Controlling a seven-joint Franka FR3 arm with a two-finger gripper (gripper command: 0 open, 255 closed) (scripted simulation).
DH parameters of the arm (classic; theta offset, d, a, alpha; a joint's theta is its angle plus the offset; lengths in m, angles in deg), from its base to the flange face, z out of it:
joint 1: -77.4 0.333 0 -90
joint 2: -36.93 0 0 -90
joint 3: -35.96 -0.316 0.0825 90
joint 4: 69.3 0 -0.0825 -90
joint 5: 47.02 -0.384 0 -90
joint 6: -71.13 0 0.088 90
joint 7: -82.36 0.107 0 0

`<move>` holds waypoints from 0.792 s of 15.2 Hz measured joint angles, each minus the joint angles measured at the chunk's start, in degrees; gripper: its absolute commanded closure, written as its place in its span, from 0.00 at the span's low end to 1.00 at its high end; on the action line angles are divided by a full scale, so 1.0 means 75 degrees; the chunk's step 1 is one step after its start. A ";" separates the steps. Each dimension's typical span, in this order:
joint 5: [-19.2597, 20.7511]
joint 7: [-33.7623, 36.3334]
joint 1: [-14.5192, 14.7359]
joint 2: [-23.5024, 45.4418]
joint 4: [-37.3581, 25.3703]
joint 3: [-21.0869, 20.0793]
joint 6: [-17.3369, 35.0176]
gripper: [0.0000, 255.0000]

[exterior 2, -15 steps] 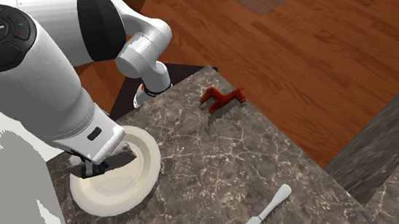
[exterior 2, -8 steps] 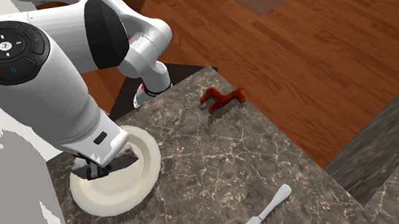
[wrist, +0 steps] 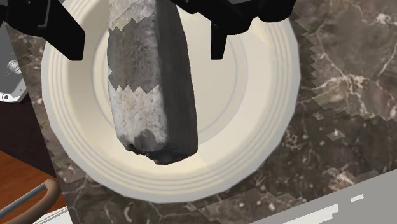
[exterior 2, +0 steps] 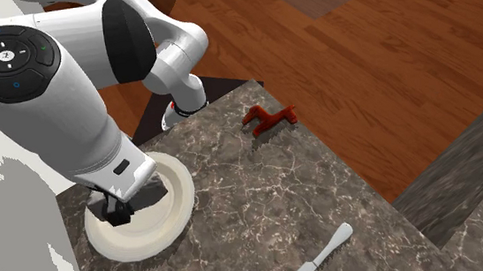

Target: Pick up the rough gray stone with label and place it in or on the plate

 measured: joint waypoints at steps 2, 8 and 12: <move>-0.0043 -0.0025 0.0013 0.0014 -0.0102 -0.0050 -0.0090 0.00; -0.0392 -0.0124 0.0134 0.0169 -0.0859 -0.0454 -0.0764 0.00; -0.0402 -0.0123 0.0140 0.0176 -0.0875 -0.0463 -0.0779 0.00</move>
